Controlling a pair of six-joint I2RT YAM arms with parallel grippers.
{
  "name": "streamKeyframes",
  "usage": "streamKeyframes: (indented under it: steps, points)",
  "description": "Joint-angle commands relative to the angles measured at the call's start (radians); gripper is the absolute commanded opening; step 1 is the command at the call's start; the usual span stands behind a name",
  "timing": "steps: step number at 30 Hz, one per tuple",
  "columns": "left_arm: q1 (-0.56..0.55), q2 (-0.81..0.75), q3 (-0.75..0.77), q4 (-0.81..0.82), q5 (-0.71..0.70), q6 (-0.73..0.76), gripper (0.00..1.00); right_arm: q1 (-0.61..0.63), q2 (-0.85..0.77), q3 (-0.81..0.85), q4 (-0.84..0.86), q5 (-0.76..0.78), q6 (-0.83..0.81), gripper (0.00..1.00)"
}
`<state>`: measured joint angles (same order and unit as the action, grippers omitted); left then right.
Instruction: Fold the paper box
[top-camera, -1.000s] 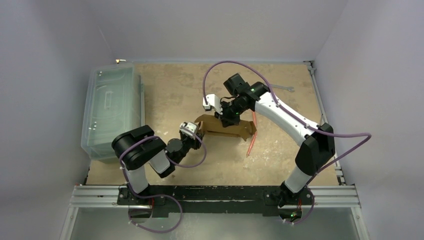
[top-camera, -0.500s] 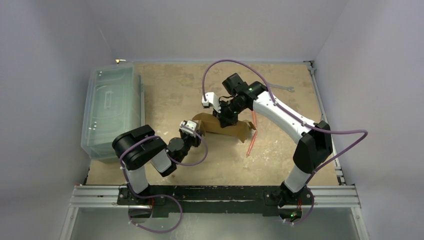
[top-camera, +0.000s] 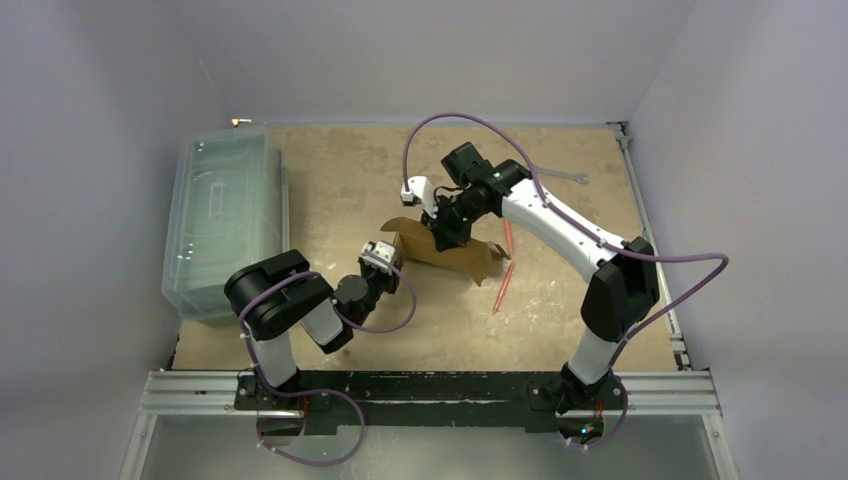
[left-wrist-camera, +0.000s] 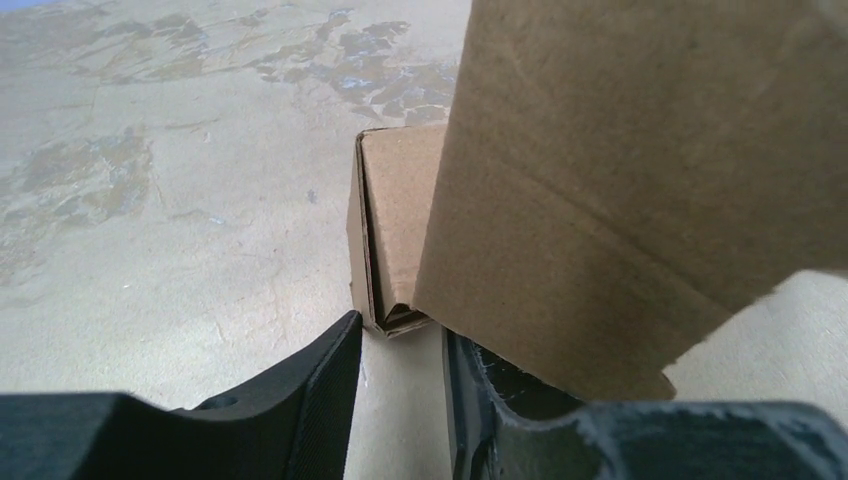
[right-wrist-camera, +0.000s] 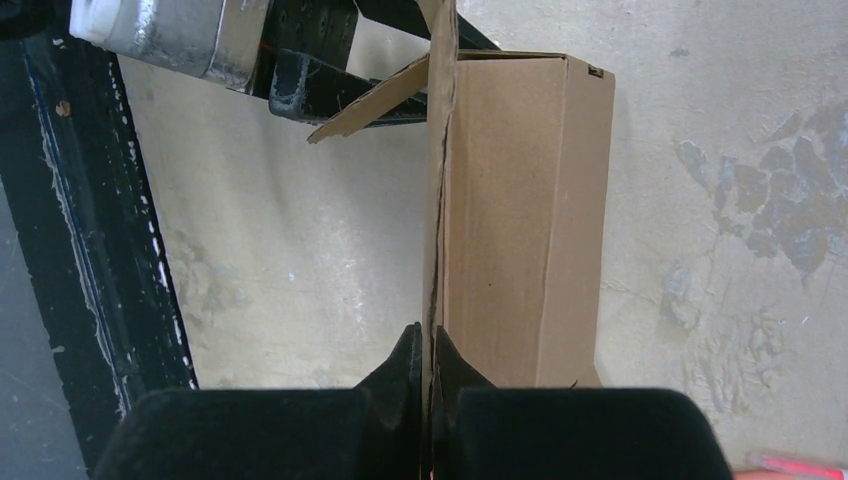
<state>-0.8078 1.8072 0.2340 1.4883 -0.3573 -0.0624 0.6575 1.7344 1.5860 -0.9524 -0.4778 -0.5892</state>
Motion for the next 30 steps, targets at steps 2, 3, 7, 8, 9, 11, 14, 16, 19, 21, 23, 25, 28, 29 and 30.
streamKeyframes:
  steps: [2,3,7,8,9,11,14,16,19,21,23,25,28,29,30]
  points:
    - [-0.008,-0.032,0.010,0.292,-0.051,0.002,0.30,-0.001,0.015,0.041,0.022,-0.010,0.036,0.00]
    - [-0.008,-0.037,0.010,0.291,-0.051,0.001,0.28,-0.001,0.017,0.042,0.021,-0.011,0.038,0.00]
    - [-0.008,-0.051,-0.001,0.291,-0.054,-0.008,0.28,-0.003,0.020,0.049,0.026,-0.012,0.052,0.00]
    - [-0.008,-0.052,-0.003,0.291,-0.053,-0.009,0.31,-0.004,0.019,0.050,0.027,-0.010,0.056,0.00]
    - [-0.008,-0.051,-0.003,0.291,-0.052,-0.010,0.34,-0.006,0.017,0.050,0.030,-0.007,0.060,0.00]
    - [-0.008,-0.049,-0.007,0.291,-0.051,-0.003,0.39,-0.010,0.011,0.051,0.032,-0.003,0.066,0.00]
    - [-0.008,-0.048,-0.006,0.291,-0.047,0.016,0.43,-0.012,0.002,0.055,0.033,-0.004,0.075,0.00]
    - [-0.007,-0.046,0.001,0.291,-0.039,0.030,0.45,-0.015,-0.001,0.058,0.028,-0.008,0.080,0.00]
    - [-0.006,-0.050,0.016,0.291,-0.037,0.046,0.45,-0.018,0.000,0.067,0.022,-0.021,0.084,0.00]
    - [-0.006,-0.056,0.022,0.291,-0.041,0.057,0.43,-0.021,0.004,0.073,0.017,-0.036,0.089,0.00]
    - [-0.003,-0.064,0.025,0.291,-0.046,0.058,0.43,-0.024,0.011,0.081,0.009,-0.053,0.096,0.00]
    - [-0.001,-0.072,0.027,0.291,-0.041,0.058,0.42,-0.028,0.020,0.094,-0.003,-0.073,0.098,0.00]
    - [0.002,-0.091,0.020,0.291,-0.035,0.086,0.42,-0.032,0.032,0.112,-0.022,-0.103,0.101,0.00]
    - [0.001,-0.102,0.015,0.291,-0.035,0.085,0.42,-0.034,0.035,0.119,-0.028,-0.118,0.103,0.00]
    - [0.002,-0.111,0.008,0.291,-0.035,0.082,0.41,-0.034,0.038,0.126,-0.035,-0.134,0.106,0.00]
